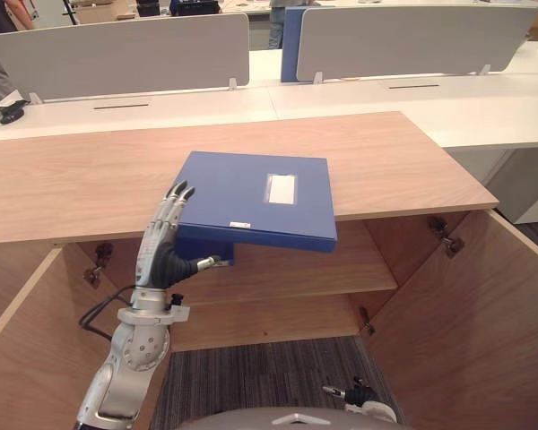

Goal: Walk over to the cabinet, pick up the folder, carry it to the office cabinet, place the folder inside the office cabinet, then close the office cabinet door

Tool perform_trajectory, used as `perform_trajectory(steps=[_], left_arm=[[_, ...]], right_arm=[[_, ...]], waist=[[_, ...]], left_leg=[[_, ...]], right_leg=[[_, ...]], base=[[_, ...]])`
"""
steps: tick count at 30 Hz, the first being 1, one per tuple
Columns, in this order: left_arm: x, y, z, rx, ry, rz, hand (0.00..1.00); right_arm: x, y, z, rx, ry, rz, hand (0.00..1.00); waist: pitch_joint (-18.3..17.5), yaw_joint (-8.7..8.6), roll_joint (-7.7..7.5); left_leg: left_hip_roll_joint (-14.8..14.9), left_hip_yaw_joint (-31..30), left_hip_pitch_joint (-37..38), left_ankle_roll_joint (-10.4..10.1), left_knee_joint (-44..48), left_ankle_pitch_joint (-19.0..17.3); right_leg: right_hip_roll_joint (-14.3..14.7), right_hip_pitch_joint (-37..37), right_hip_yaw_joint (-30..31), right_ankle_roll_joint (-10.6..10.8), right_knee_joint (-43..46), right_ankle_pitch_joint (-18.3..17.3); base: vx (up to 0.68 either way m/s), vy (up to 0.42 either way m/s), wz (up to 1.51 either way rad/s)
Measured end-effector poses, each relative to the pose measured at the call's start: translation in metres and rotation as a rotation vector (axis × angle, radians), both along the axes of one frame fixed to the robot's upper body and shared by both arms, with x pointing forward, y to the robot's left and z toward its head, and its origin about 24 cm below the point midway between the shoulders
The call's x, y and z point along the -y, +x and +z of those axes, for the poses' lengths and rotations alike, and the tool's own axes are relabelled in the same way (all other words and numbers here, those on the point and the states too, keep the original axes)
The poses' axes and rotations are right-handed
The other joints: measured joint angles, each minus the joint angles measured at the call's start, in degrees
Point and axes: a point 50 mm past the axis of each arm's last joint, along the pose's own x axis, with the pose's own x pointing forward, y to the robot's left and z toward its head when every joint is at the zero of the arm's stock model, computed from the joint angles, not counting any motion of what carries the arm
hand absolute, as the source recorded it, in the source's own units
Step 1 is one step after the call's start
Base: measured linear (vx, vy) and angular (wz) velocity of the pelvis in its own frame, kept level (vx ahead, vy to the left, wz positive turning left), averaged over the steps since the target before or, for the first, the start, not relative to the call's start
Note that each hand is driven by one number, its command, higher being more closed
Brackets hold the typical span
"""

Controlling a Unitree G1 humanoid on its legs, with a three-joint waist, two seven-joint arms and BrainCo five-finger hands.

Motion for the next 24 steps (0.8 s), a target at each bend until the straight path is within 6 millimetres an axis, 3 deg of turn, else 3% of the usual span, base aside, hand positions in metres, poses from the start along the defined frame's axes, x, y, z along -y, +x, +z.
perform_trajectory(steps=[7, 13, 24], left_arm=[[0.017, 0.008, -0.01, -0.023, 0.107, -0.051, 0.0], [0.022, 0.012, -0.026, -0.076, 0.199, -0.05, 0.0], [0.029, 0.025, -0.032, -0.069, 0.298, -0.02, 0.0]], right_arm=[[0.001, -0.001, 0.0, -0.005, -0.003, 0.0, 0.0], [0.005, -0.002, 0.0, -0.01, -0.012, -0.001, 0.0], [0.006, -0.006, -0.001, -0.024, -0.012, -0.009, 0.0]], waist=[[-1.2, -0.84, -0.08], [-1.4, -1.78, 0.2], [-2.38, -2.9, 0.03]], left_leg=[[0.0, 0.4, -0.02, -0.37, 0.0, -0.3], [0.02, 0.75, -0.17, -0.48, 0.0, -0.46], [0.02, 0.78, -0.75, -0.48, -0.02, -0.46]], right_leg=[[0.05, -0.04, 0.54, -0.14, -0.59, 0.1], [0.08, -0.46, 1.17, -0.16, -0.7, 0.12], [0.13, -0.73, 1.15, -0.43, -1.44, 0.6]], base=[[0.01, -0.003, -0.03], [0.01, -0.008, -0.04], [0.0, 0.0, 0.0]])
